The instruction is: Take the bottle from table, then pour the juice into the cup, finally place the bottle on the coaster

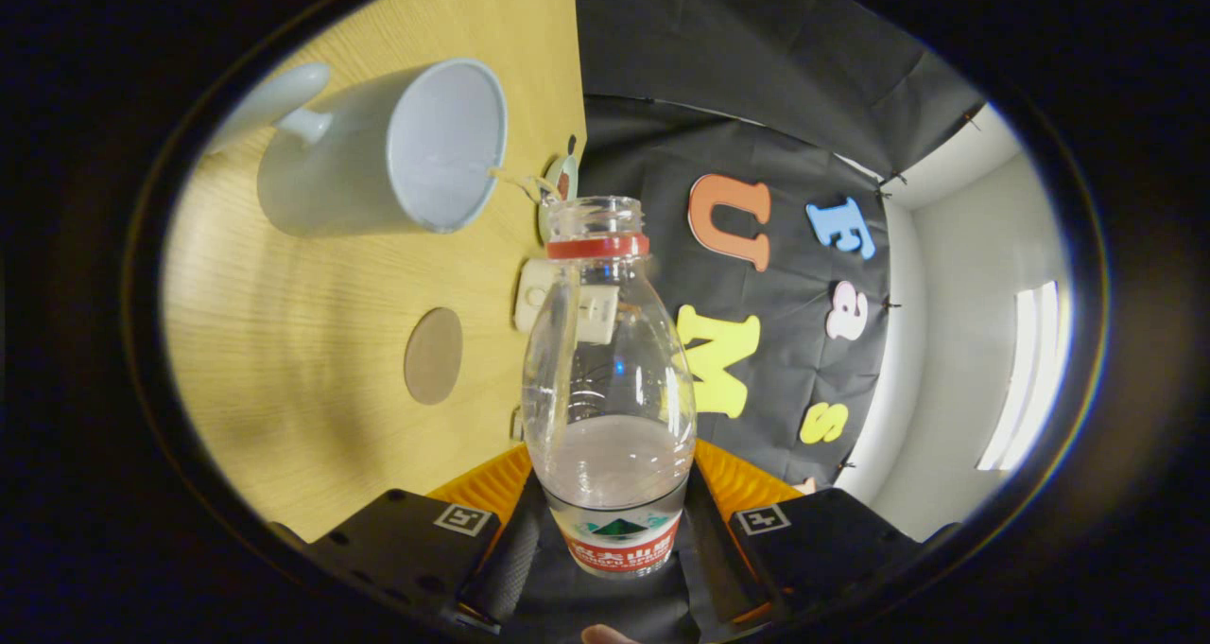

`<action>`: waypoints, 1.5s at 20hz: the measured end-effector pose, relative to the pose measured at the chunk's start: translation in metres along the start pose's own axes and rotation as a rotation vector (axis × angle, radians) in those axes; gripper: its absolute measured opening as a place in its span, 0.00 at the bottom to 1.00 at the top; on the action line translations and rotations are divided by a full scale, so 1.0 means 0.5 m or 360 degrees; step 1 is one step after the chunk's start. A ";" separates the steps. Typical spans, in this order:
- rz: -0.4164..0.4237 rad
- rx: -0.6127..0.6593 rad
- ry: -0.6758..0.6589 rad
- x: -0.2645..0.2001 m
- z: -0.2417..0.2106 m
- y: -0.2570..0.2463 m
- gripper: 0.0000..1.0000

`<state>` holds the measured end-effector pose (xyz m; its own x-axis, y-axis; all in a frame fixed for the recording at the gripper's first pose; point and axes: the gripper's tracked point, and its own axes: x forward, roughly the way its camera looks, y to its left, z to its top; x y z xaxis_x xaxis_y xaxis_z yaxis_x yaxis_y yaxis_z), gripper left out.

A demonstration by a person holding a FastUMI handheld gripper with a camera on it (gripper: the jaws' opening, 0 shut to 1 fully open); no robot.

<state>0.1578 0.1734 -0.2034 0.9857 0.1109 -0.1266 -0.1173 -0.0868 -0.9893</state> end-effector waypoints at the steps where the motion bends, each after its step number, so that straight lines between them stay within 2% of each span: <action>1: 0.0000 -0.0006 -0.0002 0.003 -0.001 -0.001 0.79; 30: -0.0048 -0.0178 -0.0012 0.019 -0.004 -0.062 0.79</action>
<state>0.1709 0.1754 -0.1736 0.9876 0.1227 -0.0979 -0.0730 -0.1931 -0.9785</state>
